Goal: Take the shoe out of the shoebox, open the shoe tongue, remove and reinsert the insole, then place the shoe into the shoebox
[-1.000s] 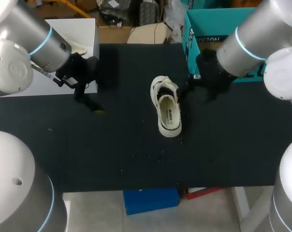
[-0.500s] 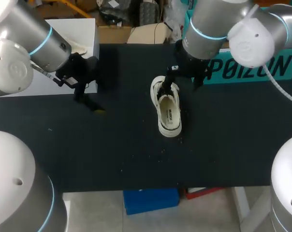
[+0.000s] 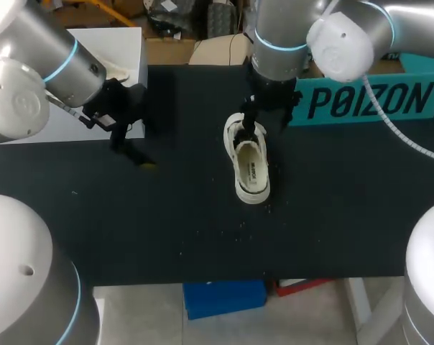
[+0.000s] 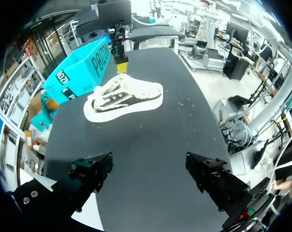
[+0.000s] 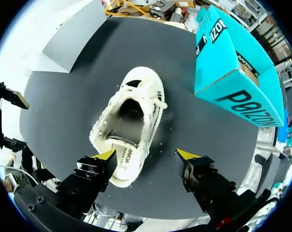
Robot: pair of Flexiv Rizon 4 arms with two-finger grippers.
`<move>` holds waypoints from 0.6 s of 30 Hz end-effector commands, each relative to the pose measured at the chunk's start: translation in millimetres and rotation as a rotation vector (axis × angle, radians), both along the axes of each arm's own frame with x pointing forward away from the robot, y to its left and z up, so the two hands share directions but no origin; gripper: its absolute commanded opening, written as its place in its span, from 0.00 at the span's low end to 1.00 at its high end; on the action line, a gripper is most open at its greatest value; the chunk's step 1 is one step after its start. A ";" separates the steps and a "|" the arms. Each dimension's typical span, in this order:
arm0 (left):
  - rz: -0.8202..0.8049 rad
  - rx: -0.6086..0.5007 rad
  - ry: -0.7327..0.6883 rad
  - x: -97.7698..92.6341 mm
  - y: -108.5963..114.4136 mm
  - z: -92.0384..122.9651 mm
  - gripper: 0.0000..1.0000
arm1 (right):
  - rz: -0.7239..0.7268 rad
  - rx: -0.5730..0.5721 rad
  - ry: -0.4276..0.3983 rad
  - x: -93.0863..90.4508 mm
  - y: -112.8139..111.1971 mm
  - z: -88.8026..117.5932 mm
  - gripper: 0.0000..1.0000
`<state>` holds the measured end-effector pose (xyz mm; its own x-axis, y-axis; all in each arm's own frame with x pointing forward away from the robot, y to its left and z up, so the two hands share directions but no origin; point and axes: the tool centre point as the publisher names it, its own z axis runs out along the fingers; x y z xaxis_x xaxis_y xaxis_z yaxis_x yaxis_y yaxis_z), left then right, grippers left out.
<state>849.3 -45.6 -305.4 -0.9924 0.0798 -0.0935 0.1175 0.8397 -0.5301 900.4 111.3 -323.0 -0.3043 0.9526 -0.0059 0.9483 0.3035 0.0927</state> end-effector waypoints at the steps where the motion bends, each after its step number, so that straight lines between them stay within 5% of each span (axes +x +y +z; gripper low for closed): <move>1: 0.000 -0.001 -0.004 -0.4 0.1 -1.2 1.00 | 0.003 0.005 0.025 10.3 -2.6 -10.4 0.73; 18: 0.000 -0.001 -0.004 -0.4 0.1 -1.2 1.00 | -0.008 -0.001 0.058 10.1 -13.7 -36.8 0.58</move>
<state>849.3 -45.6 -305.4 -0.9924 0.0798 -0.0935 0.1175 0.8397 -0.5301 909.3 94.6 -354.3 -0.2977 0.9546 0.0142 0.9540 0.2969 0.0414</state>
